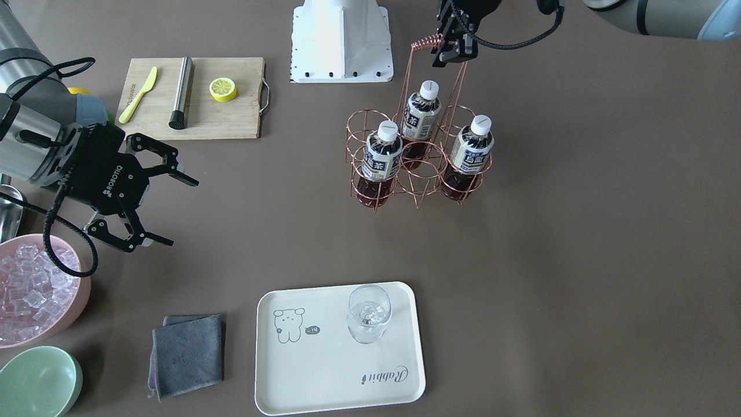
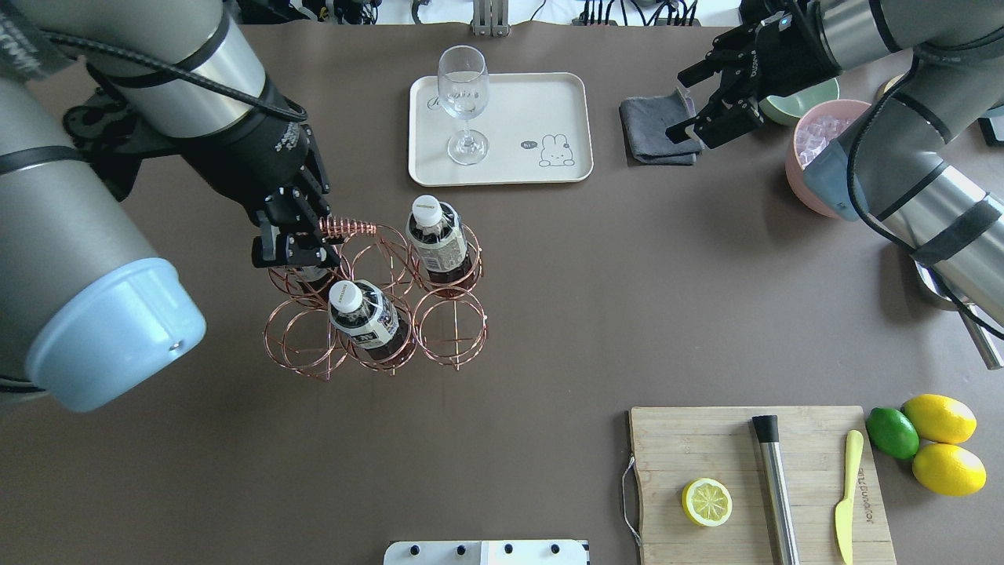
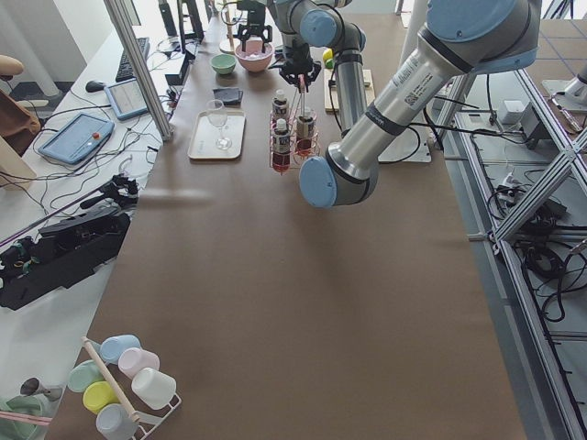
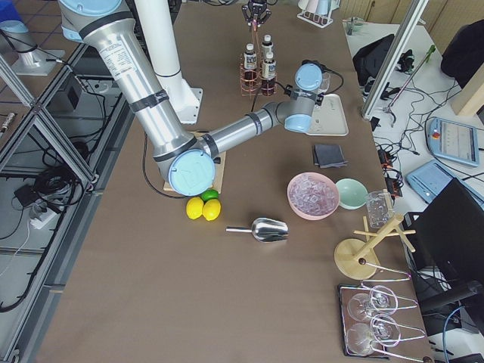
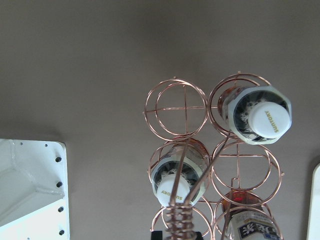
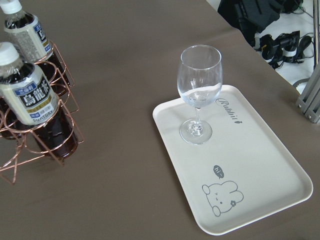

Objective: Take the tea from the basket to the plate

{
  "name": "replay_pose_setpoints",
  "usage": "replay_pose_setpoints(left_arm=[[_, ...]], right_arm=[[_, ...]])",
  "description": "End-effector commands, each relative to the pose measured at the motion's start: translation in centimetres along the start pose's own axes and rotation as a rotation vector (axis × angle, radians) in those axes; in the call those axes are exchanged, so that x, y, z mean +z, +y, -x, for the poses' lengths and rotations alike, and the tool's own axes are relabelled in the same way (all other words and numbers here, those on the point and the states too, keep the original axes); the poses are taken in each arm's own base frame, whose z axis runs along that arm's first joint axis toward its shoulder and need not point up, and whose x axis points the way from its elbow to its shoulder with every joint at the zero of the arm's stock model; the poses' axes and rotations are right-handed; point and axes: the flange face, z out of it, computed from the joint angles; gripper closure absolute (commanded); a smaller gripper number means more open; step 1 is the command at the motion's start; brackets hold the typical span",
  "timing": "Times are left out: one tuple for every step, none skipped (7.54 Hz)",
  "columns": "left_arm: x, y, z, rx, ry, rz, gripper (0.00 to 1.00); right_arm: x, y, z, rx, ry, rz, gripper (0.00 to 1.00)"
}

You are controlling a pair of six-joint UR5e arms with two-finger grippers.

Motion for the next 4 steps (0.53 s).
replay_pose_setpoints(left_arm=[[1.7, 5.6, -3.4, -0.024, -0.037, -0.038, 1.00], [1.5, 6.2, -3.5, -0.022, -0.035, -0.037, 1.00], [2.1, 7.3, -4.0, -0.025, -0.046, -0.047, 1.00], [3.7, 8.8, -3.6, -0.013, -0.071, -0.059, 1.00]], right_arm=[[3.1, 2.1, 0.5, -0.170, 0.066, -0.160, 0.00], [4.2, 1.3, 2.1, -0.155, 0.073, -0.210, 0.00], [3.7, -0.6, 4.0, -0.176, 0.045, -0.288, 0.00], [3.0, -1.3, 4.5, -0.262, 0.065, -0.337, 0.00]])
